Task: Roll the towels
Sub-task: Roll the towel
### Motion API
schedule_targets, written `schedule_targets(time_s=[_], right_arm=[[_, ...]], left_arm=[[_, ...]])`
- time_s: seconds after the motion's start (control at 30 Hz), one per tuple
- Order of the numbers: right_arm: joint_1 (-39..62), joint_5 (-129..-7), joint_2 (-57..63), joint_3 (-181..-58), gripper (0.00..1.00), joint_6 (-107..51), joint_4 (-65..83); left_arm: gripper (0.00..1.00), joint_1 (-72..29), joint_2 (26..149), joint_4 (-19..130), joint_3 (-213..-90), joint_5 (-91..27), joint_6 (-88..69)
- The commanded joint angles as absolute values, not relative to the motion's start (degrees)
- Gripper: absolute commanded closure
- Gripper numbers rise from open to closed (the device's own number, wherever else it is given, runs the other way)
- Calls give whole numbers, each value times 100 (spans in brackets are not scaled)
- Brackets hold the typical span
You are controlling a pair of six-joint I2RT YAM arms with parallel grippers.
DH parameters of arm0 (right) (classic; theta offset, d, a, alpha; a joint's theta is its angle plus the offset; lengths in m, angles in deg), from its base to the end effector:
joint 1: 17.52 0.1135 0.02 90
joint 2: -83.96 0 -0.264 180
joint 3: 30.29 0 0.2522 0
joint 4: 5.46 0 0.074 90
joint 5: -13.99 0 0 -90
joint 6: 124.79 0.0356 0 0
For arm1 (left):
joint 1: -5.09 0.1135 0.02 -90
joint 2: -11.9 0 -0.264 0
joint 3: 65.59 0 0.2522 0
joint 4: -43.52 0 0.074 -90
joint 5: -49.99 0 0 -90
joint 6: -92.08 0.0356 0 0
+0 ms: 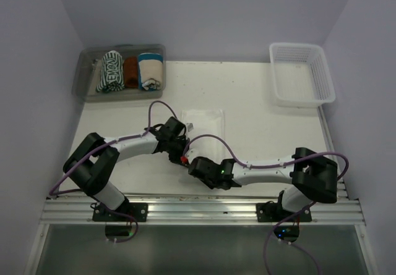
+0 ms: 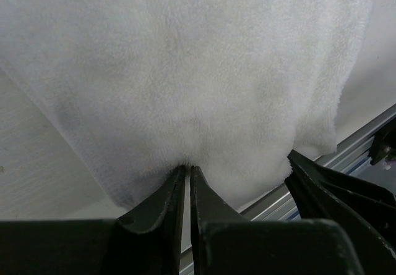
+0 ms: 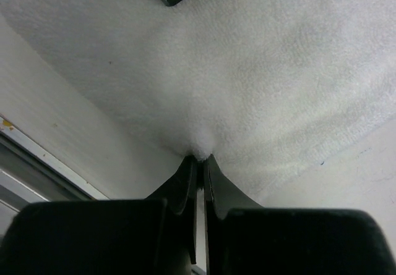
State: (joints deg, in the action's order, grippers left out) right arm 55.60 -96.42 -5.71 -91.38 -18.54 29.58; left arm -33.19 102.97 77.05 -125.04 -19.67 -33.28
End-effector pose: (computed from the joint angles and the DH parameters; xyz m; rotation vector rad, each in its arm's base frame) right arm 0.0954 0.2717 0.1607 -1.1275 2.3097 0.0945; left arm 0.2159 -0.1862 0.1478 0.1884 2.8950 -0.7990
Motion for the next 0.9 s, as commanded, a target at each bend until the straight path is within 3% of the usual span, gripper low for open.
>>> schedule_targets(time_s=[0.0, 0.33, 0.87], right_arm=[[5578, -9509, -166, -9177, 100, -1800, 2974], [5385, -8929, 256, -9494, 100, -1879, 3317], [3910, -6706, 73, -9828, 100, -1941, 3282]], left_arm=[[88, -3270, 10137, 7582, -12584, -1979, -3255], [88, -3270, 10207, 7591, -12584, -2006, -3150], [89, -3261, 10146, 7740, -12663, -2156, -3009]])
